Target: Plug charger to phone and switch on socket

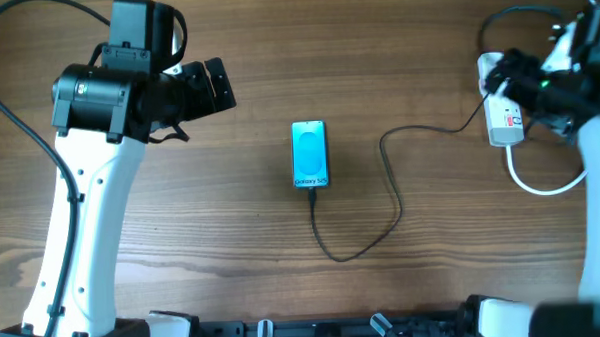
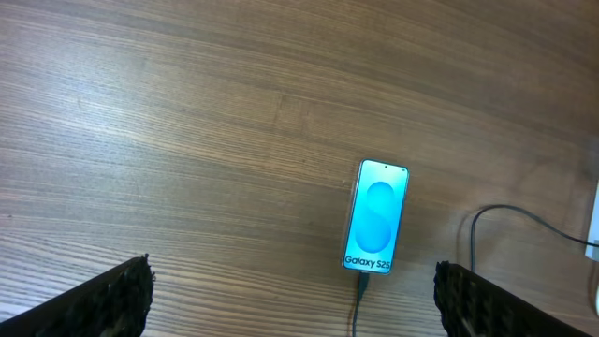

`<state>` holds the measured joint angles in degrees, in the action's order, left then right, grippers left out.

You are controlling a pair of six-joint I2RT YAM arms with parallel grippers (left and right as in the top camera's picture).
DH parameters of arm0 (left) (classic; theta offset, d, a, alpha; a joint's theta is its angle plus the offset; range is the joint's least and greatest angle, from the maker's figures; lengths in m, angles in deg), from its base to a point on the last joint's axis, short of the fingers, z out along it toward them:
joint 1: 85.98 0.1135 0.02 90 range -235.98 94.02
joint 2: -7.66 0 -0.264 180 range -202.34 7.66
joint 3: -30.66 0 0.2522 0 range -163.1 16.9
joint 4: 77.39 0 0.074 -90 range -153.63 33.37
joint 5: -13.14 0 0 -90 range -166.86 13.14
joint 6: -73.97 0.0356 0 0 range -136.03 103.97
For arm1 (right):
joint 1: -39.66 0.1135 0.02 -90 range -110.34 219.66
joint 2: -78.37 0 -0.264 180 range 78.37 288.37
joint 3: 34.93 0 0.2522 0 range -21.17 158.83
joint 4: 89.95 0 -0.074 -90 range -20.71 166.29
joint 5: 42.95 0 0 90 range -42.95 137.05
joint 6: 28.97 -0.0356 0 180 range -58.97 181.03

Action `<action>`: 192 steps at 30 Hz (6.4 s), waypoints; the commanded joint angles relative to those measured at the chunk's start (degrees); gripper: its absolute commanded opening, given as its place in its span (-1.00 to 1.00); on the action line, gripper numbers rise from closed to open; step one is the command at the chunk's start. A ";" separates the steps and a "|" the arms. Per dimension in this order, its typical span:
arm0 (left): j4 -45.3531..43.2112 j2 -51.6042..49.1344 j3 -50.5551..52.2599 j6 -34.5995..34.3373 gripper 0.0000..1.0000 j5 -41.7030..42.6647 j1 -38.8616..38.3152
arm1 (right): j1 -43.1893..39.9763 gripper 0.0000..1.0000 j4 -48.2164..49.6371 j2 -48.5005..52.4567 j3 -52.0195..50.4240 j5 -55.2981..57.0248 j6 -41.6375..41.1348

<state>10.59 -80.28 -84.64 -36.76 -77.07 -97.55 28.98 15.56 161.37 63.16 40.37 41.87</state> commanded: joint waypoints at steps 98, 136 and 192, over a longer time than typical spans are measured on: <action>0.02 0.17 -0.15 -0.74 1.00 -0.94 -0.09 | 9.53 1.00 60.72 -82.84 -84.08 5.20 20.74; 0.20 3.04 0.94 -2.29 1.00 -1.25 -0.72 | 9.55 0.99 60.89 -82.79 -84.06 5.18 20.65; -66.93 85.74 91.25 8.11 1.00 10.23 11.85 | 9.55 1.00 60.89 -82.79 -84.06 5.20 20.68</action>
<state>-52.62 2.71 2.85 -27.47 -67.49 -86.16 38.12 76.28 79.25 -20.79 44.79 61.81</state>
